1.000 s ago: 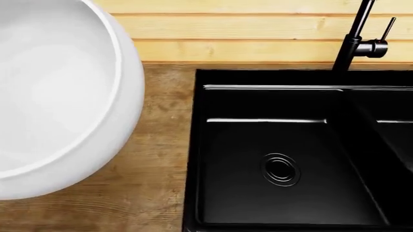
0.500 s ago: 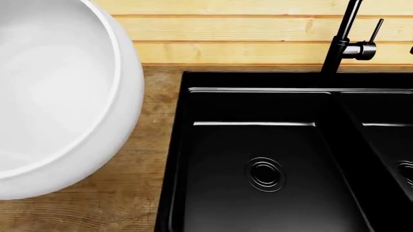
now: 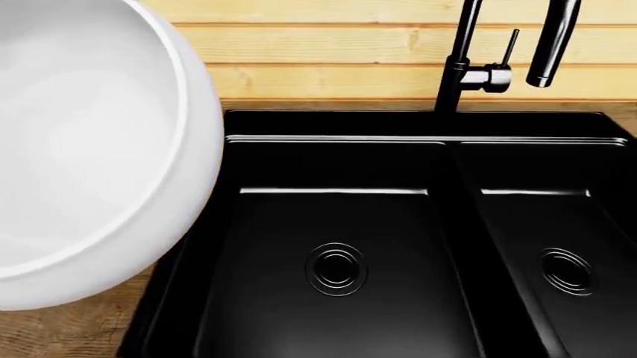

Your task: Stack the bowls in the sink.

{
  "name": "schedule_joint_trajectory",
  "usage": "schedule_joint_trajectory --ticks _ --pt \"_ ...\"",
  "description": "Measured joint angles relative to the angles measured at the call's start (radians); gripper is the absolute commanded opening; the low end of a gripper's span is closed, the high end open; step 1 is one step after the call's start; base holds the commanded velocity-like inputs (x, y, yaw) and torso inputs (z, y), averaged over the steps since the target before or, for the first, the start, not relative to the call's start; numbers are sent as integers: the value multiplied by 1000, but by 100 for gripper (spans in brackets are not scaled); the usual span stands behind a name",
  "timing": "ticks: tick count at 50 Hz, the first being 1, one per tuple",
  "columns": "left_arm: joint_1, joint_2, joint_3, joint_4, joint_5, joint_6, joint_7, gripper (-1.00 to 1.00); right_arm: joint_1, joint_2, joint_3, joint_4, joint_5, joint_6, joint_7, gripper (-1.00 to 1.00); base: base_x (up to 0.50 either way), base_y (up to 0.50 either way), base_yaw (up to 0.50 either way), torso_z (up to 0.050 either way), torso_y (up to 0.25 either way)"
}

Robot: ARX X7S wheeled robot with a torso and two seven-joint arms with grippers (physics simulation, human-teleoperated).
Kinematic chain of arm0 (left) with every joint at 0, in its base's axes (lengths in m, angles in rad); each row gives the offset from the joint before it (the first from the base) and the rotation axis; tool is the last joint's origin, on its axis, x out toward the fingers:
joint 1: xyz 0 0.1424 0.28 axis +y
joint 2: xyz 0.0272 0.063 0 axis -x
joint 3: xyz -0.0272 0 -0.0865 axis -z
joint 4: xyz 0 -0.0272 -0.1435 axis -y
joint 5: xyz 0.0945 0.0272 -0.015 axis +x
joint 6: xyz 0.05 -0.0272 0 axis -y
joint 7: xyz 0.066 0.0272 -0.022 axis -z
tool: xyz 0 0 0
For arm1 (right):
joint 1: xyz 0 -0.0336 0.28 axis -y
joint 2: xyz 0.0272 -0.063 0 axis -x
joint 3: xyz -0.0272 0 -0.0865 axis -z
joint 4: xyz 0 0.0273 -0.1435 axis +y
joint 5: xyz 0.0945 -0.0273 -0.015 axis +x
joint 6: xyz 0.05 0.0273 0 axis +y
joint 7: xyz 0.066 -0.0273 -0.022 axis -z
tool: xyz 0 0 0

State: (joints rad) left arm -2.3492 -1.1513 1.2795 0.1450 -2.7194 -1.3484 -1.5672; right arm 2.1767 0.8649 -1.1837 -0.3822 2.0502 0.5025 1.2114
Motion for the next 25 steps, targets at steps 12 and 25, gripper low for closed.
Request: schedule_joint_trajectory --ticks 12,25 --pt "0 -4 3 5 2 3 -1 -100 -1 24 16 -27 5 12 0 -100 0 0 0 2 0" --pt "0 -2 7 10 7 14 -1 -100 6 101 37 -94 47 50 5 -100 0 0 0 0 1"
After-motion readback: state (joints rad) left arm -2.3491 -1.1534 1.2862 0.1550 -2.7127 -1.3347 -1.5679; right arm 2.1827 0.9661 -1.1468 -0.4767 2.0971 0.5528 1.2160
